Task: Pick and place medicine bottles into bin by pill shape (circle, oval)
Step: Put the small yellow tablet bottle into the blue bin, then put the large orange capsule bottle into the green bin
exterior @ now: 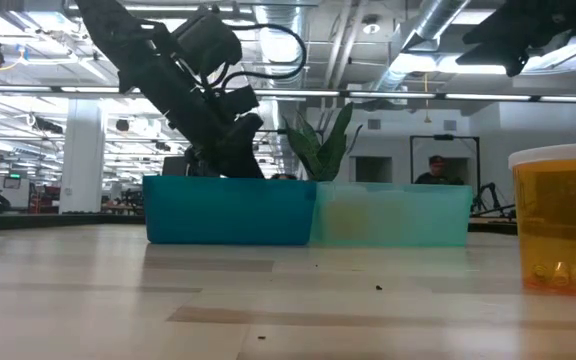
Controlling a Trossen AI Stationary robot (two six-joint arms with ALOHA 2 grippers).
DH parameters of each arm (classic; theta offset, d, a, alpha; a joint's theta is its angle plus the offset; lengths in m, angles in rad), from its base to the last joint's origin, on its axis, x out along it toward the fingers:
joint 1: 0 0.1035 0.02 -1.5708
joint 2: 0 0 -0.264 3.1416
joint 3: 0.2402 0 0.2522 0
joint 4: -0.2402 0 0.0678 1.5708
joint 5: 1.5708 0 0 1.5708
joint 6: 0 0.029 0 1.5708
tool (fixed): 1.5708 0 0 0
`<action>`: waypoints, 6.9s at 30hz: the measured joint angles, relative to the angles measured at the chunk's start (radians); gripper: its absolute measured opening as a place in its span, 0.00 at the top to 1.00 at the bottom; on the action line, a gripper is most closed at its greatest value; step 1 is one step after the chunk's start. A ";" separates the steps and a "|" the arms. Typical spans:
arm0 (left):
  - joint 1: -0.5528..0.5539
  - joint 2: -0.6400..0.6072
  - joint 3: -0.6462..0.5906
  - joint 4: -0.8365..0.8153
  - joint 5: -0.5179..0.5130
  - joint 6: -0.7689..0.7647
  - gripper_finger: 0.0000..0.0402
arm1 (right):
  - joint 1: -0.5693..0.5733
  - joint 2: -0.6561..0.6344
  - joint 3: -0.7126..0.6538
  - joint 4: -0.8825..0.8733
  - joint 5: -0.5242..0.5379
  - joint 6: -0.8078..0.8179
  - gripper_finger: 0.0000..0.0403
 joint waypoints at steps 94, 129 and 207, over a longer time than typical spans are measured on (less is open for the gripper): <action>-0.452 0.681 1.062 -0.213 0.151 0.082 0.30 | 0.003 0.000 0.001 -0.119 -0.056 0.008 0.41; -0.536 0.720 1.056 -0.349 0.019 0.021 0.31 | 0.003 0.000 0.001 -0.114 -0.081 0.011 0.41; -0.133 0.719 1.169 -0.513 -0.105 0.054 0.48 | 0.000 -0.001 0.001 -0.193 -0.076 -0.001 0.41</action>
